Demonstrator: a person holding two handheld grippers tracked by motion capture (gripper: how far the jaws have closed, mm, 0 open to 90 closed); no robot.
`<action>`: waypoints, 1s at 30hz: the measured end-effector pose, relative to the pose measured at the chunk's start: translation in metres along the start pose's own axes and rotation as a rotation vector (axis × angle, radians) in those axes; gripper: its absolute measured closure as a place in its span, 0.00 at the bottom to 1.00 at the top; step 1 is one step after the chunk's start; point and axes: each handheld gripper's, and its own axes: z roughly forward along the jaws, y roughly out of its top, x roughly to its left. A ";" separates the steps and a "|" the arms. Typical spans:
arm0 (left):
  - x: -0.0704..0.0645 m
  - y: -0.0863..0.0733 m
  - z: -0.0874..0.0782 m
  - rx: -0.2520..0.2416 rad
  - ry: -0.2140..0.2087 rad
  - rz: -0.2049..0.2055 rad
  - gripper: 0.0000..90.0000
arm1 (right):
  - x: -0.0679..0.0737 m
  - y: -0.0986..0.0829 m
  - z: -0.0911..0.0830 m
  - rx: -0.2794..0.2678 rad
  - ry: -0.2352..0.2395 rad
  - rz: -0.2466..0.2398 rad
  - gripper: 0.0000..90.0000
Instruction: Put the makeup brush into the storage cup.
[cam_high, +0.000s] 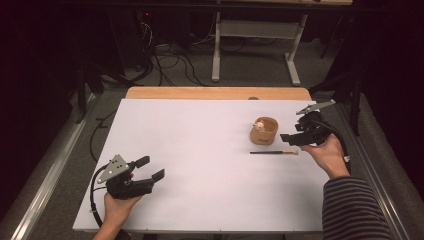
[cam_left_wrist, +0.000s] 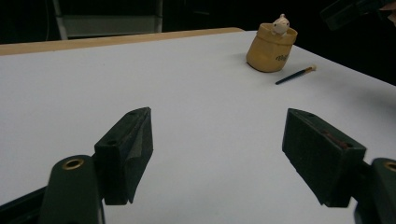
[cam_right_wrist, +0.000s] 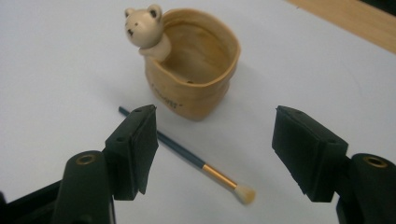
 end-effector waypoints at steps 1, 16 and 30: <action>0.000 0.000 0.000 0.000 0.001 0.001 0.28 | 0.001 0.002 0.000 0.021 0.008 -0.007 0.36; 0.000 0.000 -0.001 0.001 0.001 0.003 0.28 | 0.012 0.021 0.010 0.191 0.031 -0.124 0.43; -0.001 0.000 0.000 0.008 0.001 0.014 0.29 | 0.014 0.021 0.027 0.302 0.030 -0.174 0.43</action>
